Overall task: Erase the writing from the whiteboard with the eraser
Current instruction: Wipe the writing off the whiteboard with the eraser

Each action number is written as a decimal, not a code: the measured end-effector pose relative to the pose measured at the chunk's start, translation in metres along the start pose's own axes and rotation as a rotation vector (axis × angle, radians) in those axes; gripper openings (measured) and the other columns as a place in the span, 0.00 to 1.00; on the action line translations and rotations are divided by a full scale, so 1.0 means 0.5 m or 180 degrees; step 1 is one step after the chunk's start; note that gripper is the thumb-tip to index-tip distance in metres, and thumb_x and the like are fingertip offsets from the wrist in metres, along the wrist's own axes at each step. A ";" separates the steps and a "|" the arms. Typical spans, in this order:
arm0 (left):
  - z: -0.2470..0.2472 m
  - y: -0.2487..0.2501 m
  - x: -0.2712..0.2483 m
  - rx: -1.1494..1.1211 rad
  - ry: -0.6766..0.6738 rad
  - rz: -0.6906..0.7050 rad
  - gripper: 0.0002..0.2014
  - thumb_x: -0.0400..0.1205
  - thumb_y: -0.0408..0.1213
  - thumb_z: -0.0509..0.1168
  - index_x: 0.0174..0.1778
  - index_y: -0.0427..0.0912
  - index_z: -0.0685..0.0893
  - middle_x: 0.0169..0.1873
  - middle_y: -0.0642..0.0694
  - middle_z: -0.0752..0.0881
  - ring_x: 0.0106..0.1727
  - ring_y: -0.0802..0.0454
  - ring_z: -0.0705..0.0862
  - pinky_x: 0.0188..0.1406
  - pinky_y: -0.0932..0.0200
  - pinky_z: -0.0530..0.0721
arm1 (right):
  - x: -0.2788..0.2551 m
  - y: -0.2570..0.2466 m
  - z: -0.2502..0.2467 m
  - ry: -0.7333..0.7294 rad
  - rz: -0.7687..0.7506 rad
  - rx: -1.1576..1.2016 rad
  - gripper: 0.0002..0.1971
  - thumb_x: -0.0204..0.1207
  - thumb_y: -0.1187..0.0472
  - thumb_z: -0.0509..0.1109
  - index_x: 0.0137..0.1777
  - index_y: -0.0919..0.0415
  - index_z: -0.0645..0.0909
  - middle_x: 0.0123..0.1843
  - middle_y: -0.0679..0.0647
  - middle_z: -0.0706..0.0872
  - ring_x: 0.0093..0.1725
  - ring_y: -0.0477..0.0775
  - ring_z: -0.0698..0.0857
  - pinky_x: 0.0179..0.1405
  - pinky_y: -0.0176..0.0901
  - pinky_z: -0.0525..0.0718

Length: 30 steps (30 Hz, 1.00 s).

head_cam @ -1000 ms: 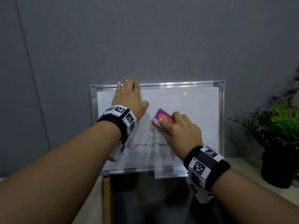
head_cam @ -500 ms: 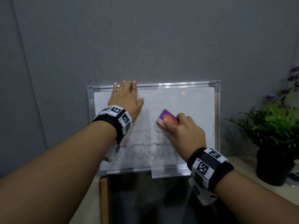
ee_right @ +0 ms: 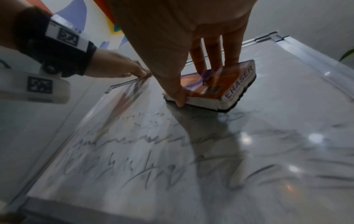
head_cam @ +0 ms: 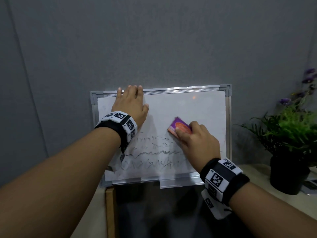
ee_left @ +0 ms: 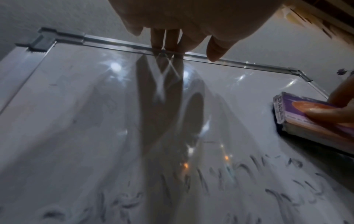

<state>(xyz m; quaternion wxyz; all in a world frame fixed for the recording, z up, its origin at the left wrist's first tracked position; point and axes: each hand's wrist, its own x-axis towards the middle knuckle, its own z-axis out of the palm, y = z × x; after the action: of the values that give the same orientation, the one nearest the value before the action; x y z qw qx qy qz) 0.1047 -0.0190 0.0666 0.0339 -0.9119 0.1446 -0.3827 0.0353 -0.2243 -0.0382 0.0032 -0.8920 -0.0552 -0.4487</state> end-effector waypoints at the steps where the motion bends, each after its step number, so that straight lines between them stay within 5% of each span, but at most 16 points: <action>1: -0.002 -0.001 0.000 -0.0006 -0.0008 0.0000 0.32 0.85 0.48 0.48 0.84 0.36 0.52 0.76 0.40 0.63 0.79 0.42 0.59 0.82 0.40 0.47 | -0.006 -0.003 0.004 -0.0025 -0.0024 -0.0018 0.13 0.72 0.46 0.76 0.55 0.47 0.86 0.45 0.54 0.78 0.39 0.57 0.77 0.23 0.39 0.65; 6: -0.004 -0.003 0.000 -0.0032 -0.0053 0.0009 0.32 0.85 0.47 0.49 0.84 0.37 0.53 0.76 0.40 0.64 0.79 0.42 0.59 0.82 0.41 0.46 | -0.022 0.028 -0.002 -0.0049 0.0064 -0.0095 0.13 0.77 0.42 0.69 0.55 0.47 0.85 0.46 0.54 0.77 0.39 0.56 0.76 0.24 0.39 0.65; 12: -0.004 -0.002 -0.001 -0.0053 -0.0030 0.0032 0.32 0.85 0.47 0.50 0.84 0.37 0.53 0.76 0.40 0.64 0.80 0.42 0.59 0.82 0.41 0.46 | 0.006 0.027 -0.016 0.0006 0.0174 -0.0044 0.15 0.71 0.51 0.75 0.58 0.49 0.85 0.47 0.56 0.78 0.41 0.59 0.78 0.25 0.40 0.66; 20: -0.006 -0.006 0.002 -0.0056 -0.0036 0.0044 0.32 0.84 0.47 0.50 0.83 0.37 0.55 0.74 0.40 0.66 0.78 0.42 0.62 0.82 0.40 0.46 | -0.033 0.030 0.002 -0.0127 0.0079 -0.0113 0.14 0.78 0.41 0.66 0.55 0.46 0.84 0.46 0.53 0.77 0.40 0.56 0.76 0.24 0.39 0.67; 30: -0.009 -0.001 0.006 -0.0102 0.0010 -0.0048 0.30 0.82 0.49 0.52 0.79 0.39 0.61 0.71 0.42 0.69 0.74 0.41 0.68 0.81 0.37 0.47 | -0.011 0.016 0.000 -0.0058 0.0070 -0.0026 0.14 0.72 0.46 0.75 0.56 0.47 0.86 0.45 0.54 0.78 0.38 0.56 0.77 0.23 0.39 0.65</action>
<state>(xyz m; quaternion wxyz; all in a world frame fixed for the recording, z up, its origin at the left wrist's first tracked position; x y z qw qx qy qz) 0.1035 -0.0193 0.0717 0.0161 -0.9128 0.1439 -0.3819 0.0330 -0.2329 -0.0422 0.0041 -0.8966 -0.0436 -0.4407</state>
